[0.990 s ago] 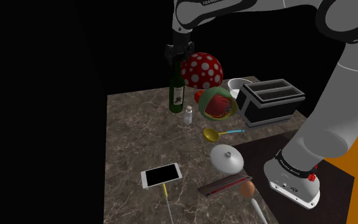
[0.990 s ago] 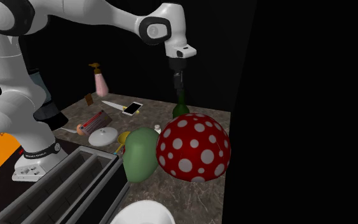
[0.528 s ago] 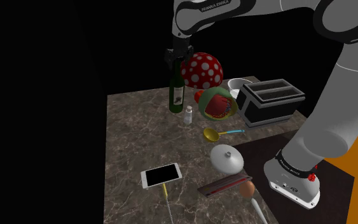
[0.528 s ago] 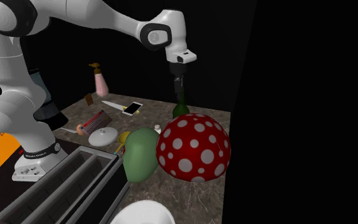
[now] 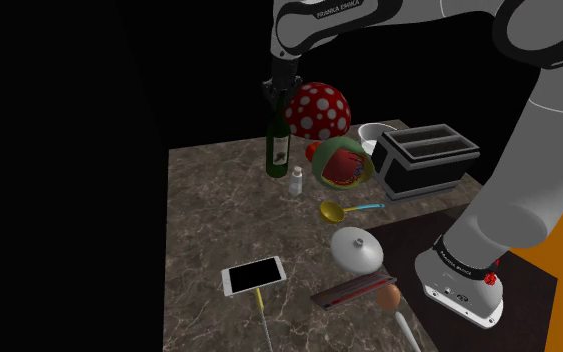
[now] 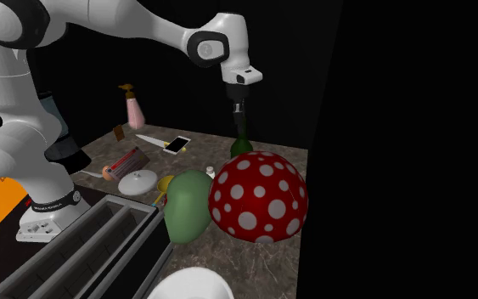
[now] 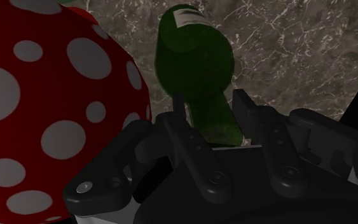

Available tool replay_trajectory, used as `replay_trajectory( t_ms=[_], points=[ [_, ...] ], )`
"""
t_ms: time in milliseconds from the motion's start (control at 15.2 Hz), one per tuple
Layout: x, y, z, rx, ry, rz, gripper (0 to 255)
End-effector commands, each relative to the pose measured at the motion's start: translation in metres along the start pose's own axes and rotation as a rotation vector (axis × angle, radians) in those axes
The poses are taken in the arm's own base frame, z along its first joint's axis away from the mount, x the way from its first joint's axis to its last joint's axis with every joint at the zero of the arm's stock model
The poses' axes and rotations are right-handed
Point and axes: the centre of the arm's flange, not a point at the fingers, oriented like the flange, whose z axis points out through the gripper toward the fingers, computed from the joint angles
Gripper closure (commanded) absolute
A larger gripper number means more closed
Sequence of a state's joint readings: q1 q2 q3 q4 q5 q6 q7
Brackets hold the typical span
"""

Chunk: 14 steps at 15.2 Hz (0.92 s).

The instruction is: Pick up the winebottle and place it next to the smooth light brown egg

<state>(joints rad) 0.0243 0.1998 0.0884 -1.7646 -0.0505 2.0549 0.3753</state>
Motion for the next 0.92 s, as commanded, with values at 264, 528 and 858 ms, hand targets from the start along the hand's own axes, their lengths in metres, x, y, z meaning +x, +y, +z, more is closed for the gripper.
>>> replay_trajectory(
  t_ms=[264, 528, 858],
  points=[
    [0.0, 0.0, 0.0, 0.0, 0.0, 0.0, 255],
    [0.002, 0.0, -0.021, 0.0, 0.0, 0.0, 255],
    [0.004, 0.0, -0.047, 0.0, 0.0, 0.0, 255]
  ],
)
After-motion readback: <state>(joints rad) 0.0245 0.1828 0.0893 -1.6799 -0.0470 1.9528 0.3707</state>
